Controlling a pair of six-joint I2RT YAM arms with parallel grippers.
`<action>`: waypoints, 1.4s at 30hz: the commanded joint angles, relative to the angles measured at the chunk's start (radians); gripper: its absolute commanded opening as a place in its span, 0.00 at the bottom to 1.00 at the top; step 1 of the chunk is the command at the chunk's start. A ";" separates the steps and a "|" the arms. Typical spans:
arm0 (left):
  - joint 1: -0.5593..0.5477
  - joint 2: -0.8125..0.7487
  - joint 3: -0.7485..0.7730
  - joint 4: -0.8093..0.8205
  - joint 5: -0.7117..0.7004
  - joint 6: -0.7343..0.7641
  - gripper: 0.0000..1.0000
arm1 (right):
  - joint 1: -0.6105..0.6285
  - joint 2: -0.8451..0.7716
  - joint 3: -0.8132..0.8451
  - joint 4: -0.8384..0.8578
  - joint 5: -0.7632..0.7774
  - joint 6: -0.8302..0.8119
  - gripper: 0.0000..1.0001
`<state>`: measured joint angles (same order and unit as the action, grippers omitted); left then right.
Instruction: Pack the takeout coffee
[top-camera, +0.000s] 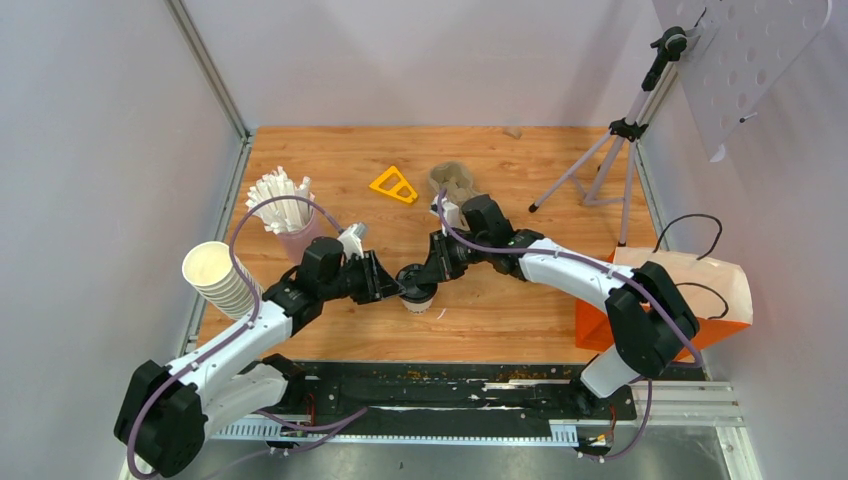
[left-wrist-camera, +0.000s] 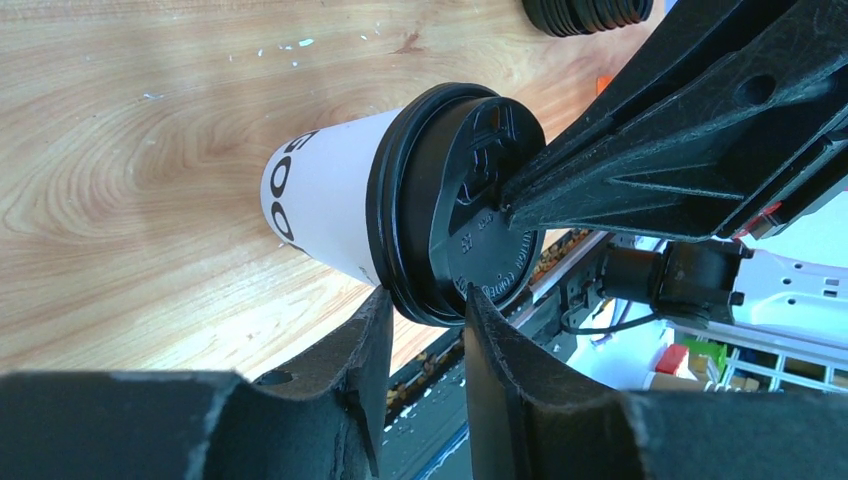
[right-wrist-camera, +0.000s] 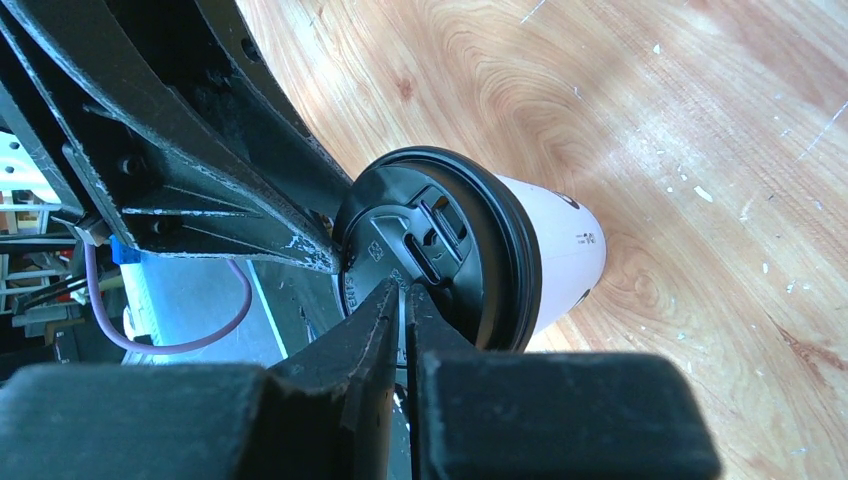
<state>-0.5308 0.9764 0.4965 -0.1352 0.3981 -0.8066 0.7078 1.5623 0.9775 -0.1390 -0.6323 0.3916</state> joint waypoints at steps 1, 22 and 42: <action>0.005 0.026 -0.085 -0.122 -0.113 0.006 0.33 | -0.005 0.028 -0.059 -0.089 0.075 -0.037 0.09; 0.007 -0.007 0.115 -0.109 -0.072 0.051 0.64 | -0.010 0.014 -0.047 -0.100 0.062 -0.064 0.09; 0.066 0.054 0.038 0.039 -0.016 0.051 0.47 | -0.011 0.022 -0.041 -0.103 0.054 -0.074 0.10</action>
<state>-0.4740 1.0172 0.5602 -0.1616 0.3622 -0.7563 0.7013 1.5520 0.9585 -0.1104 -0.6388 0.3763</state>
